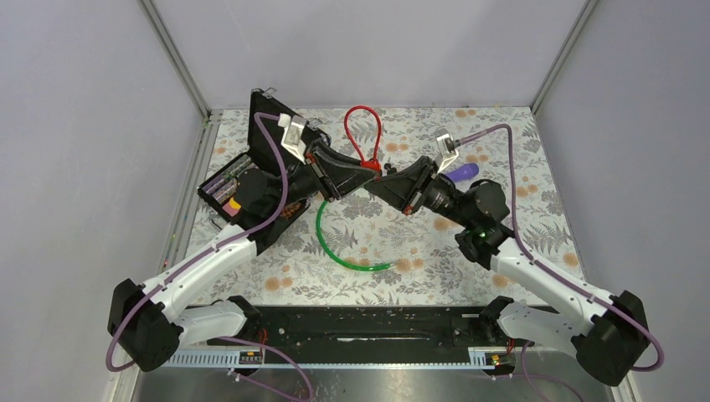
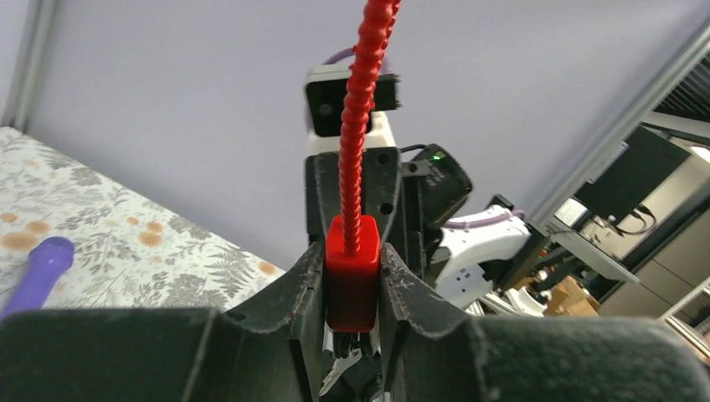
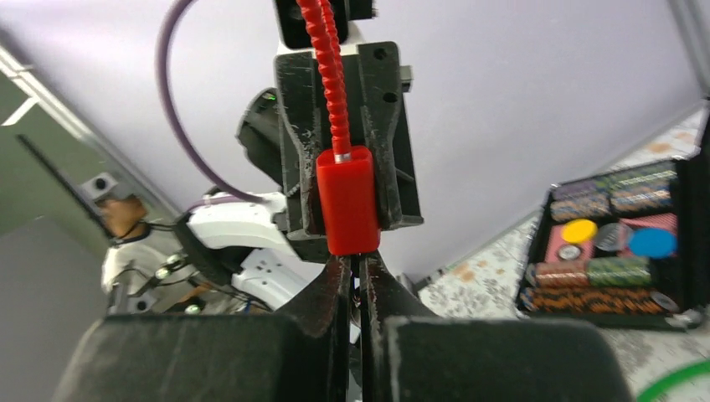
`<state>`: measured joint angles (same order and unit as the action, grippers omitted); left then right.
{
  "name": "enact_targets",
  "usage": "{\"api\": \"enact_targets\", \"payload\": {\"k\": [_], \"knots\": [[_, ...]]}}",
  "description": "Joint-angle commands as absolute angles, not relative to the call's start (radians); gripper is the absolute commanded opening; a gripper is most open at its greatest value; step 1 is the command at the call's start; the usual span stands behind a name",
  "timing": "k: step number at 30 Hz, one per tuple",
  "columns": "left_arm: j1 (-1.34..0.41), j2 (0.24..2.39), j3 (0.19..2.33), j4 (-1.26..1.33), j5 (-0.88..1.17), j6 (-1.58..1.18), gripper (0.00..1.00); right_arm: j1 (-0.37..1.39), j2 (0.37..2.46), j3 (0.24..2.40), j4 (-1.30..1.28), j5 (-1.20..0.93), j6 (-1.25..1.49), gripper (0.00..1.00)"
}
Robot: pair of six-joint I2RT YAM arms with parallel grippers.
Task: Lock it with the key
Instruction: Lock the lock.
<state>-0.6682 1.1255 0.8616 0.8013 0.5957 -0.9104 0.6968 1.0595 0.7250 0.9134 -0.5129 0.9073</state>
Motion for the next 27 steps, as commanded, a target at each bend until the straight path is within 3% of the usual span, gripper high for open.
{"api": "enact_targets", "payload": {"k": [1, 7, 10, 12, 14, 16, 19, 27], "knots": [[-0.671, 1.073, 0.947, 0.619, 0.511, -0.791, 0.00, 0.737, 1.009, 0.808, 0.510, -0.367, 0.655, 0.00], [-0.673, 1.063, 0.998, 0.447, 0.435, -0.705, 0.00, 0.771, 0.998, 0.857, 0.274, -0.147, 0.534, 0.00], [-0.673, 1.062, 1.007, 0.411, 0.413, -0.680, 0.00, 0.774, 0.994, 0.859, 0.259, -0.140, 0.532, 0.00], [-0.672, 1.057, 1.012, 0.400, 0.410, -0.667, 0.00, 0.773, 0.980, 0.852, 0.272, -0.172, 0.531, 0.19], [-0.672, 1.051, 1.013, 0.390, 0.407, -0.655, 0.00, 0.772, 0.959, 0.832, 0.299, -0.216, 0.529, 0.54], [-0.672, 1.042, 1.014, 0.384, 0.410, -0.641, 0.00, 0.772, 0.933, 0.813, 0.317, -0.268, 0.514, 0.76], [-0.672, 1.030, 1.012, 0.382, 0.426, -0.630, 0.00, 0.773, 0.914, 0.803, 0.309, -0.343, 0.481, 0.86], [-0.672, 1.014, 1.001, 0.405, 0.469, -0.662, 0.00, 0.773, 0.927, 0.773, 0.480, -0.435, 0.556, 0.87]]}}
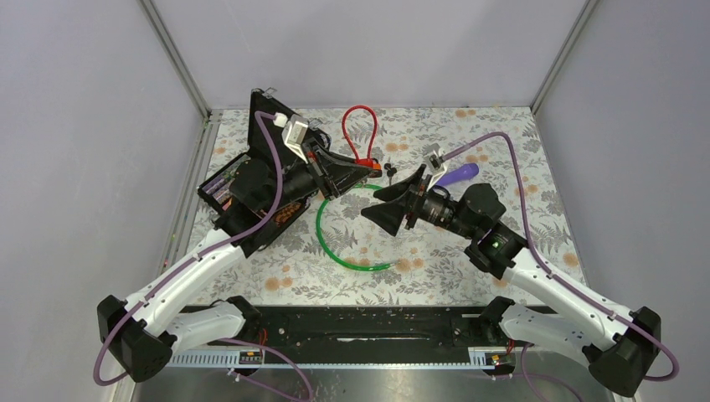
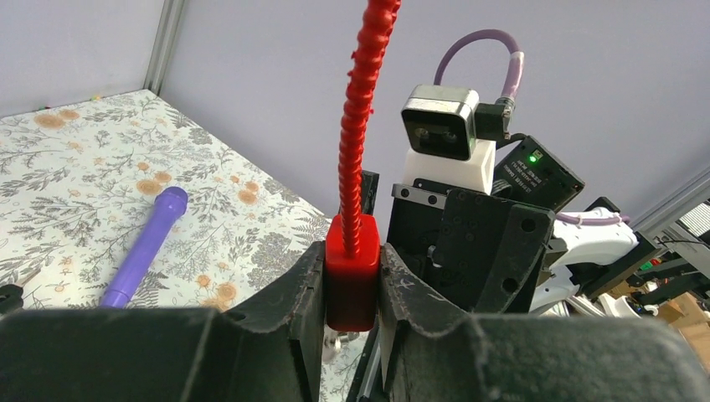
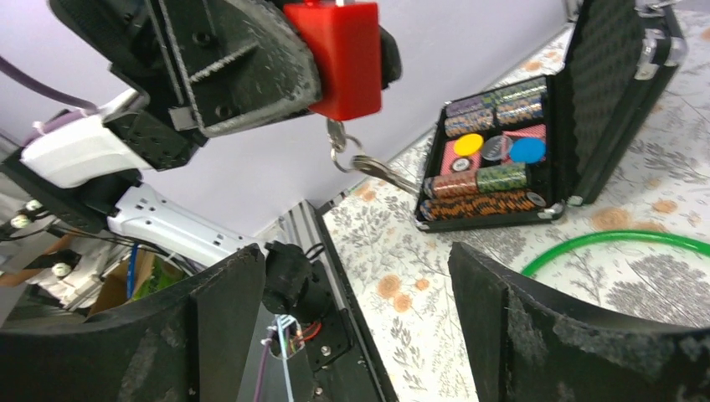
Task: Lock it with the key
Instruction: Lock the lock.
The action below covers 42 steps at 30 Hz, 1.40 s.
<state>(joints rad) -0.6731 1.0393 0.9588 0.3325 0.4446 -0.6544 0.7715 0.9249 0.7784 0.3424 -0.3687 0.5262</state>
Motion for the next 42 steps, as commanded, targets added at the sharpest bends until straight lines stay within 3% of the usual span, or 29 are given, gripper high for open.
{"api": "enact_targets", "payload": {"k": [1, 8, 13, 15, 16, 20, 22, 25, 32, 34, 38, 42], "knots": [[-0.671, 1.013, 1.002, 0.410, 0.478, -0.668, 0.00, 0.773, 0.932, 0.776, 0.505, -0.432, 0.567, 0.87], [-0.672, 1.004, 0.998, 0.450, 0.532, -0.722, 0.00, 0.773, 0.976, 0.812, 0.597, -0.406, 0.609, 0.82], [-0.672, 1.000, 0.991, 0.476, 0.550, -0.750, 0.00, 0.772, 1.020, 0.831, 0.649, -0.404, 0.644, 0.54], [-0.672, 1.000, 0.989, 0.478, 0.553, -0.755, 0.00, 0.772, 1.033, 0.827, 0.688, -0.413, 0.663, 0.48], [-0.672, 0.999, 0.990, 0.478, 0.556, -0.755, 0.00, 0.772, 1.036, 0.824, 0.709, -0.414, 0.676, 0.50], [-0.671, 0.993, 0.987, 0.479, 0.556, -0.755, 0.00, 0.773, 1.034, 0.815, 0.735, -0.392, 0.680, 0.72], [-0.671, 0.989, 0.985, 0.479, 0.557, -0.755, 0.00, 0.773, 1.027, 0.809, 0.741, -0.382, 0.673, 0.76], [-0.671, 0.987, 0.983, 0.479, 0.558, -0.756, 0.00, 0.773, 1.025, 0.813, 0.738, -0.382, 0.666, 0.76], [-0.672, 0.985, 0.982, 0.479, 0.560, -0.756, 0.00, 0.773, 1.050, 0.835, 0.739, -0.422, 0.670, 0.56], [-0.671, 0.985, 0.981, 0.478, 0.559, -0.756, 0.00, 0.772, 1.052, 0.827, 0.761, -0.418, 0.676, 0.57], [-0.672, 0.983, 0.978, 0.479, 0.558, -0.755, 0.00, 0.772, 1.051, 0.820, 0.800, -0.416, 0.693, 0.70], [-0.672, 0.982, 0.977, 0.480, 0.557, -0.755, 0.00, 0.773, 1.055, 0.827, 0.801, -0.418, 0.697, 0.68]]}}
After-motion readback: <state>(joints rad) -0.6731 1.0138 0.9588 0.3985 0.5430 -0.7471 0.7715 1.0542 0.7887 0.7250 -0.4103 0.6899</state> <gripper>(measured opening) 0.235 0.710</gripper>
